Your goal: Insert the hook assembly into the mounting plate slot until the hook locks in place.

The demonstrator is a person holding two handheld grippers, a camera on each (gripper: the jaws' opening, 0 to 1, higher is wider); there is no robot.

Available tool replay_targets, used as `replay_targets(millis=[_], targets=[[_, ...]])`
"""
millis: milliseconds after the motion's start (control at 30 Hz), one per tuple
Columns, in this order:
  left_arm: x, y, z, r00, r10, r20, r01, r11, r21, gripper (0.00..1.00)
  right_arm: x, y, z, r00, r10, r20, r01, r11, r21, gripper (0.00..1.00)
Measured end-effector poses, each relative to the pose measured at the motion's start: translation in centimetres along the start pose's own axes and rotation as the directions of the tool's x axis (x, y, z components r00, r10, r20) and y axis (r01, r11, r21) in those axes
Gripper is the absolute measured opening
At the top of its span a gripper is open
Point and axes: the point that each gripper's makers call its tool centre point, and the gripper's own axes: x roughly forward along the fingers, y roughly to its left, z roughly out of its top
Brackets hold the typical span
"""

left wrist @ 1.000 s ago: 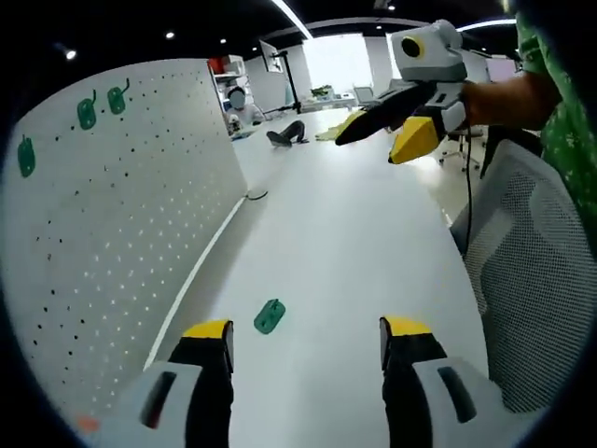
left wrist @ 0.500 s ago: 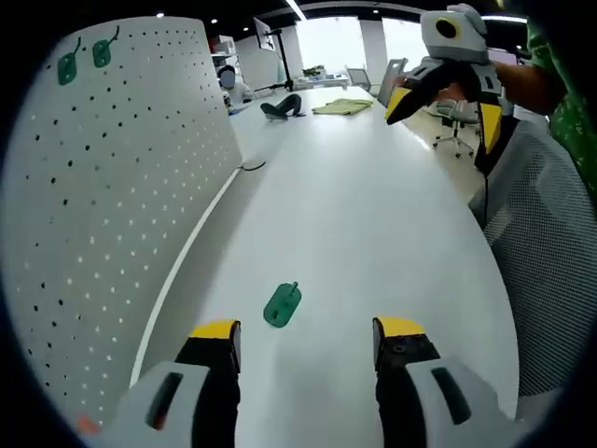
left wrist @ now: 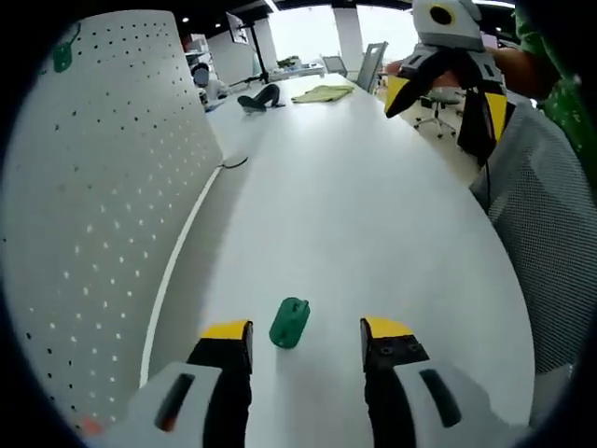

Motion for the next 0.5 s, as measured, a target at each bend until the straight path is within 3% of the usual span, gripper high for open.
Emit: replay_targets(millis=[433,500], targets=[[1.5,0.4,-0.3,0.997,-0.016,-0.073,0.023,0.995,0.094,0.31,0.0,-0.9,-0.2,1.0,-0.008,0.016,0.007,1.0,0.027,0.59],[1.6,0.4,-0.3,0.997,-0.017,-0.08,0.025,0.994,0.107,0.24,0.0,-1.1,-0.3,1.0,-0.009,0.021,0.008,0.999,0.038,0.59]])
